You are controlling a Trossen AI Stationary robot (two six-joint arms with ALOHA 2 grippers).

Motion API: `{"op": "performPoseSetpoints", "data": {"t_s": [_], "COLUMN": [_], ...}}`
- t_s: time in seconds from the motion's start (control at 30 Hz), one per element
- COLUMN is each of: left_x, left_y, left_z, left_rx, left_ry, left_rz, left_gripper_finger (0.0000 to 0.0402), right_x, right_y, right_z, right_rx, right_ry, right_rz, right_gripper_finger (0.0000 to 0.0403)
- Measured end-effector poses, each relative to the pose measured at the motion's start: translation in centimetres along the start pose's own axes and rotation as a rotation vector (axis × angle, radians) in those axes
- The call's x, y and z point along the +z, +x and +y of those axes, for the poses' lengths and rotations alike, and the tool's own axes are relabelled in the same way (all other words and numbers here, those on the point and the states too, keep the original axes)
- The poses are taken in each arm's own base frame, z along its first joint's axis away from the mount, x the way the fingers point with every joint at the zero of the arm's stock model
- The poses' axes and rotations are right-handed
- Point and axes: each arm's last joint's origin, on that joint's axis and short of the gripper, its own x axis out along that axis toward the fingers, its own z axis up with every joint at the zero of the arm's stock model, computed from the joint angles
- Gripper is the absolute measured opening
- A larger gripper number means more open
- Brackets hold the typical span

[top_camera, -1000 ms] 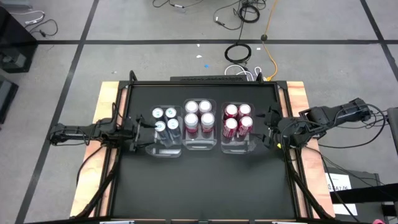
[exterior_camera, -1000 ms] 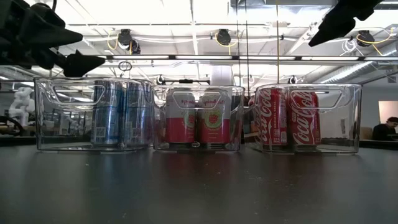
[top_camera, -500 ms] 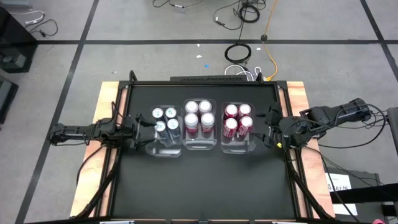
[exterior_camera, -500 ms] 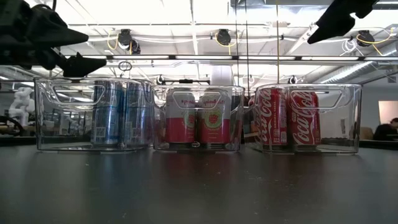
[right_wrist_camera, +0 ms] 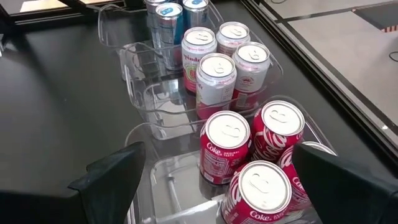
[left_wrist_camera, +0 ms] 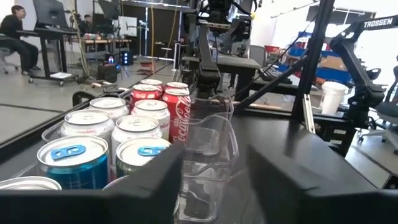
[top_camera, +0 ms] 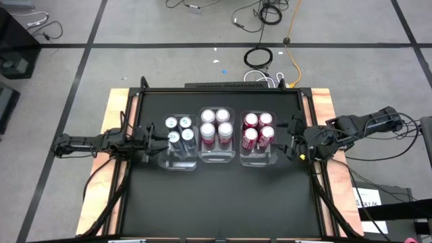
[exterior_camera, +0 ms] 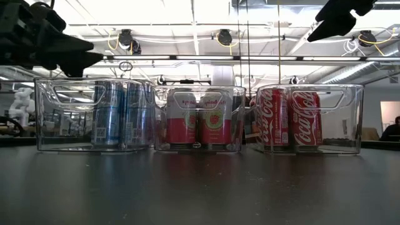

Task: Sort soda cans
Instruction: Return to Home Position

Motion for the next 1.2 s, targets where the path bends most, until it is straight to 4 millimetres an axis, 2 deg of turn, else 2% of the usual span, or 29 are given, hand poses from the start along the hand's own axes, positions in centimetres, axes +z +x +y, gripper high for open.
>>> {"op": "performPoseSetpoints", "data": {"t_s": [0.2,0.27,0.4,0.57,0.77,0.97,1.1,1.2], "left_x": [-0.1,-0.1,-0.1,-0.1,-0.1,-0.1,-0.1,-0.1], "left_y": [0.0,0.0,0.0,0.0,0.0,0.0,0.0,0.0], "left_z": [-0.2,-0.2,-0.2,-0.2,-0.2,-0.2,-0.2,-0.2], "left_rx": [-0.077,-0.086,-0.08,-0.077,-0.075,-0.073,-0.072,-0.071], "left_ry": [0.066,0.074,0.075,0.075,0.075,0.076,0.076,0.076], "left_rz": [0.014,0.014,0.013,0.013,0.012,0.009,0.008,0.008], "left_gripper_finger": [0.0032,0.0012,0.0032,0.0054,0.0057,0.0057,0.0057,0.0057], "right_x": [0.0,0.0,-0.4,-3.1,-5.6,-8.5,-9.7,-11.1], "right_y": [0.0,0.0,0.0,1.0,2.7,4.2,4.6,5.1], "right_z": [0.0,0.0,-0.2,-0.7,-1.0,-2.3,-2.9,-3.4], "right_rx": [0.0,0.003,0.006,0.033,0.122,0.14,0.197,0.193], "right_ry": [-0.002,-0.024,-0.043,-0.029,-0.066,-0.034,-0.012,0.044], "right_rz": [0.001,0.002,-0.003,-0.075,-0.294,-0.283,-0.382,-0.393], "right_gripper_finger": [0.0396,0.0396,0.0396,0.0396,0.0396,0.0396,0.0396,0.0396]}}
